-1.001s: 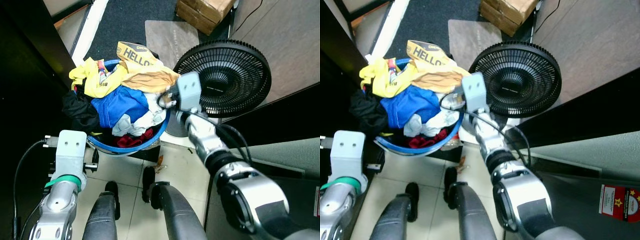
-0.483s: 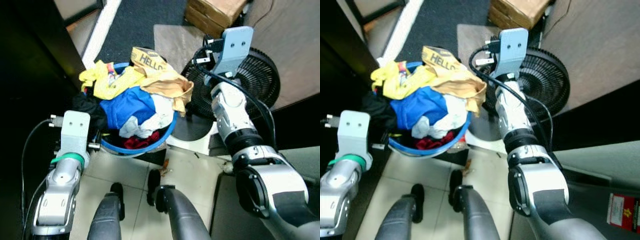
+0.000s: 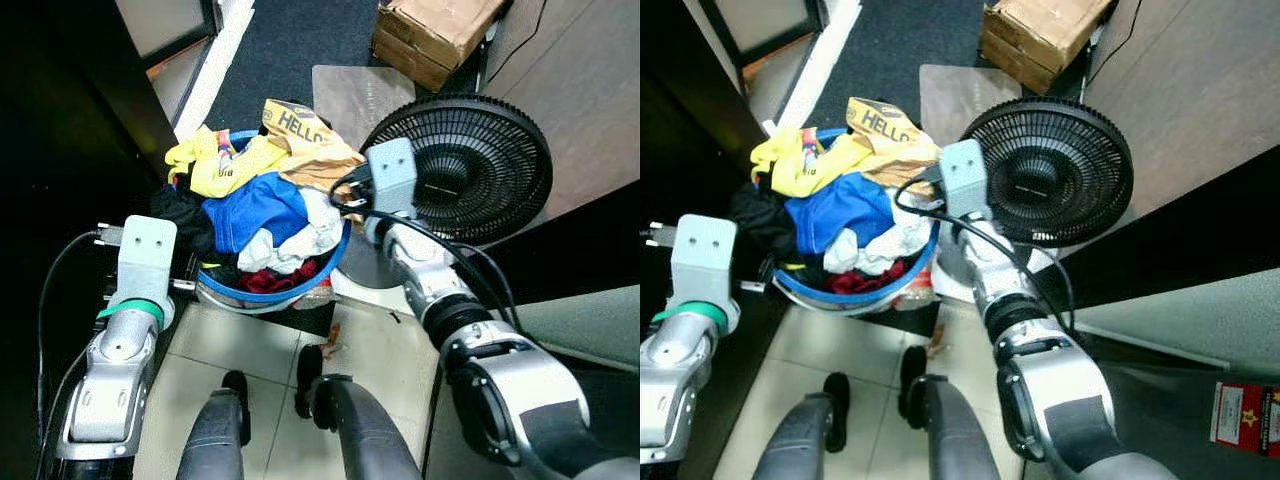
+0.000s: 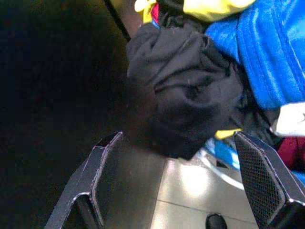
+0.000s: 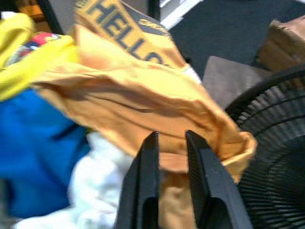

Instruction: Clothes washing

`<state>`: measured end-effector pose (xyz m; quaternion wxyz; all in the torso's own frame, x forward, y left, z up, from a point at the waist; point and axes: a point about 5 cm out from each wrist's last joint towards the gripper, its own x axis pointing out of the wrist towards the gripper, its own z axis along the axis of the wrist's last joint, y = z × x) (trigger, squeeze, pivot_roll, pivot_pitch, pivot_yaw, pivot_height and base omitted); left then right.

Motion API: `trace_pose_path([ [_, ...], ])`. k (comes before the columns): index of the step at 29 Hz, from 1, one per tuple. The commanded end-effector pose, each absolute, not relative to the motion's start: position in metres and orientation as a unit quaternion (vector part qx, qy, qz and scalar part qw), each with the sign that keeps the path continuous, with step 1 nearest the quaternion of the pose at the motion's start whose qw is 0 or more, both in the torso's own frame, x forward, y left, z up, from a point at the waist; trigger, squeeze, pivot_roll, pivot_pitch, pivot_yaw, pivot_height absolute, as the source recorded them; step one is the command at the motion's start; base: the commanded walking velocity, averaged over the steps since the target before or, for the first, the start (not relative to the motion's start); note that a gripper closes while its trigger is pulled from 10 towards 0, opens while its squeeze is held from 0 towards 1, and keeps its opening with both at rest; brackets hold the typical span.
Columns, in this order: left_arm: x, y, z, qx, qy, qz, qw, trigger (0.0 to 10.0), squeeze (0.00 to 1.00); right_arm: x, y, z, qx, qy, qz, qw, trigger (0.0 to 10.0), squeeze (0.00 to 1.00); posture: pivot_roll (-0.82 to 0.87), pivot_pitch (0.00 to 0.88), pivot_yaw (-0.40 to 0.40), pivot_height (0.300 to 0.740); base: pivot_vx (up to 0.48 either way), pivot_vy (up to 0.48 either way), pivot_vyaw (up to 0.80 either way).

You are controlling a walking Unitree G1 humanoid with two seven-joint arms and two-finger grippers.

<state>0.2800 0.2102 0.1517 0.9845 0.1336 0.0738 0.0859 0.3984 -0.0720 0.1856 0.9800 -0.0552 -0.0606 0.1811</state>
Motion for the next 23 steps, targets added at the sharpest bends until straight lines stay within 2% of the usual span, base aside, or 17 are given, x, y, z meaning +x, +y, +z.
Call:
trace_pose_path([
  [1, 0.271, 0.213, 0.140, 0.131, 0.095, 0.094, 0.982, 10.0, 0.00, 0.396, -0.062, 0.177, -0.037, -0.033, 0.201, 0.978, 10.0, 1.00, 0.12, 0.424, -0.108, 0.740, 0.000, 0.000, 0.00],
  [5, 0.263, 0.215, 0.136, 0.128, 0.102, 0.105, 0.981, 10.0, 0.00, 0.394, -0.046, 0.182, -0.027, -0.036, 0.229, 0.972, 10.0, 1.00, 0.12, 0.458, -0.131, 0.740, 0.000, 0.000, 0.00],
  [10, 0.260, 0.215, 0.135, 0.127, 0.104, 0.107, 0.981, 10.0, 0.00, 0.394, -0.043, 0.184, -0.025, -0.037, 0.240, 0.970, 10.0, 1.00, 0.11, 0.467, -0.138, 0.740, 0.000, 0.000, 0.00],
  [12, 0.257, 0.213, 0.132, 0.123, 0.108, 0.109, 0.980, 10.0, 0.00, 0.392, -0.036, 0.189, -0.006, -0.042, 0.270, 0.962, 10.0, 1.00, 0.11, 0.477, -0.143, 0.740, 0.000, 0.000, 0.00],
  [23, 0.261, 0.210, 0.133, 0.121, 0.106, 0.105, 0.981, 10.0, 0.00, 0.393, -0.041, 0.188, -0.006, -0.047, 0.271, 0.962, 10.0, 1.00, 0.10, 0.468, -0.133, 0.740, 0.000, 0.000, 0.00],
])
